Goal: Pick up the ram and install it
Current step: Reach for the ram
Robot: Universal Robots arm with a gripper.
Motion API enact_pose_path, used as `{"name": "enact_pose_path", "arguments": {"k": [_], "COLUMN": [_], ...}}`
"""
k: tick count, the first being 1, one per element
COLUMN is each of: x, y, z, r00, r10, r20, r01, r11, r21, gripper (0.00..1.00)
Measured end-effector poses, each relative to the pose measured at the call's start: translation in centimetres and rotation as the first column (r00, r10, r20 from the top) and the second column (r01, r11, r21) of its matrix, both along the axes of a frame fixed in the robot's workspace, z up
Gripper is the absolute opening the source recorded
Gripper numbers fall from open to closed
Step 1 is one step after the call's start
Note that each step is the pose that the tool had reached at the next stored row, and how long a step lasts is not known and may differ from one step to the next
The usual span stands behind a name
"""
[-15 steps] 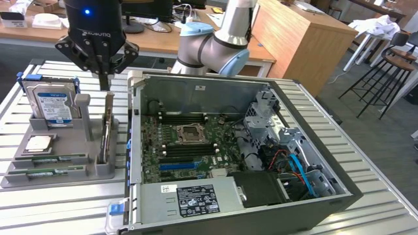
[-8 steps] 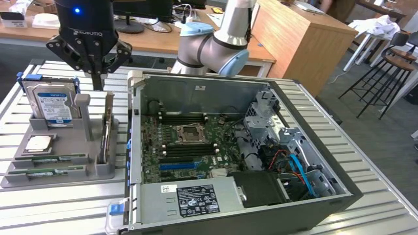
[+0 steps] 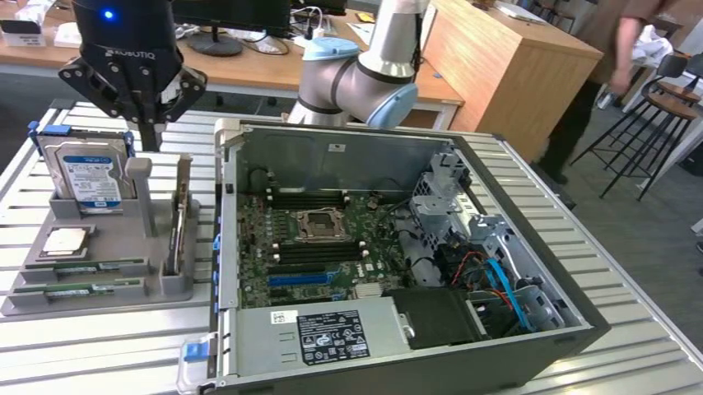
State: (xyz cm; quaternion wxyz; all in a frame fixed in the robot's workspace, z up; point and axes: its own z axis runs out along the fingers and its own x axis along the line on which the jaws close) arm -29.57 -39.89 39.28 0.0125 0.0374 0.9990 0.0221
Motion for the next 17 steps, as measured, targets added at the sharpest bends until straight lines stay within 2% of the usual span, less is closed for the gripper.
{"name": "enact_pose_path", "arguments": {"k": [17], "x": [-3.2], "y": [0.00], "z": [-0.02], "r00": [1.0000], "r10": [0.000], "r20": [0.0000], "r01": [0.000], "r11": [1.0000], "r21": [0.0000], "gripper": [0.10]}}
